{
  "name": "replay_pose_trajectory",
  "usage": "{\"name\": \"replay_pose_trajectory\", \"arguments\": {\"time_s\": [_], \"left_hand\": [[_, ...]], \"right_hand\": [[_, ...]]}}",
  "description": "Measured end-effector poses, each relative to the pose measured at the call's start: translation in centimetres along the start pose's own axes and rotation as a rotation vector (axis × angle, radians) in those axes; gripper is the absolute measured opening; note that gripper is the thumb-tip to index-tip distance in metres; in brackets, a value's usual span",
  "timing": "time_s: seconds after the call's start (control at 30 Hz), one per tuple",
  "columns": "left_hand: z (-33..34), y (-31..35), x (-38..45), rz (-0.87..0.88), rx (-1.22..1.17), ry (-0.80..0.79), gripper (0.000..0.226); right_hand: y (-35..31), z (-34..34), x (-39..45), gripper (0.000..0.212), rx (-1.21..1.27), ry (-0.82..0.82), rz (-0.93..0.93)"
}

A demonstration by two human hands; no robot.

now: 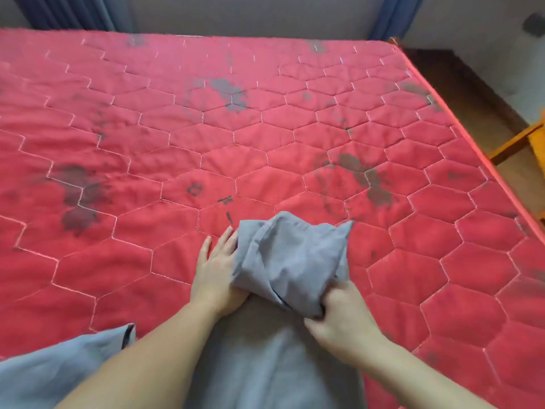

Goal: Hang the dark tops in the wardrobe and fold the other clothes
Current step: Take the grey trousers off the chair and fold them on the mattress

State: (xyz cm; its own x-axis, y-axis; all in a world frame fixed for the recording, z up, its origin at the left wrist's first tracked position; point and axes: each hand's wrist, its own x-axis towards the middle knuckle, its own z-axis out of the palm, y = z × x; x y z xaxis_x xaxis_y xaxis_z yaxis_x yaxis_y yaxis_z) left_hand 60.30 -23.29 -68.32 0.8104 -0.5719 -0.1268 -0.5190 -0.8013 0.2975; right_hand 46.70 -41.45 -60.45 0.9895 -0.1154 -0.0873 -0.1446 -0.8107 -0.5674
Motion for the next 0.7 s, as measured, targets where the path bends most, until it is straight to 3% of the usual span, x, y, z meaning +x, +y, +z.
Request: {"name": "replay_pose_trajectory", "arguments": {"time_s": [0.1, 0.17, 0.27, 0.37, 0.43, 0.5, 0.53, 0.6, 0.7], "left_hand": [[-0.5, -0.2, -3.1, -0.076, -0.175, -0.060, 0.070], [-1.1, 0.6, -4.6, -0.187, -0.271, -0.050, 0.050], [-1.8, 2.0, -6.9, -0.276, -0.354, -0.010, 0.029], [-3.6, 3.4, -8.6, -0.410, -0.538, 0.132, 0.033], [-5.5, 4.2, -9.5, -0.652, -0.937, 0.138, 0.040], [-6.9, 5.0, -11.2, -0.867, -1.432, -0.056, 0.044], [-7.2, 5.2, -12.4, -0.914, -1.536, -0.176, 0.049], [-7.0, 5.0, -15.4, -0.922, -1.544, -0.370, 0.054], [-6.3, 4.4, -19.1, -0.934, -1.490, -0.499, 0.056]], "right_hand": [[-0.3, 3.6, -3.8, 0.048, -0.111, -0.019, 0.340], [-1.8, 4.1, -3.4, 0.065, 0.028, 0.008, 0.512], [-3.1, 3.5, -2.6, 0.047, 0.231, 0.076, 0.662], [-4.6, 2.7, -4.4, 0.024, 0.225, 0.239, 0.500], [-5.7, 2.6, -6.4, 0.016, 0.217, 0.271, 0.395], [-6.4, 3.1, -8.7, 0.014, 0.191, 0.211, 0.344], [-6.5, 3.5, -10.2, 0.013, 0.149, 0.184, 0.308], [-6.2, 4.9, -13.2, 0.020, 0.010, 0.159, 0.222], [-5.9, 6.4, -17.6, 0.019, -0.182, 0.148, 0.121]]}}
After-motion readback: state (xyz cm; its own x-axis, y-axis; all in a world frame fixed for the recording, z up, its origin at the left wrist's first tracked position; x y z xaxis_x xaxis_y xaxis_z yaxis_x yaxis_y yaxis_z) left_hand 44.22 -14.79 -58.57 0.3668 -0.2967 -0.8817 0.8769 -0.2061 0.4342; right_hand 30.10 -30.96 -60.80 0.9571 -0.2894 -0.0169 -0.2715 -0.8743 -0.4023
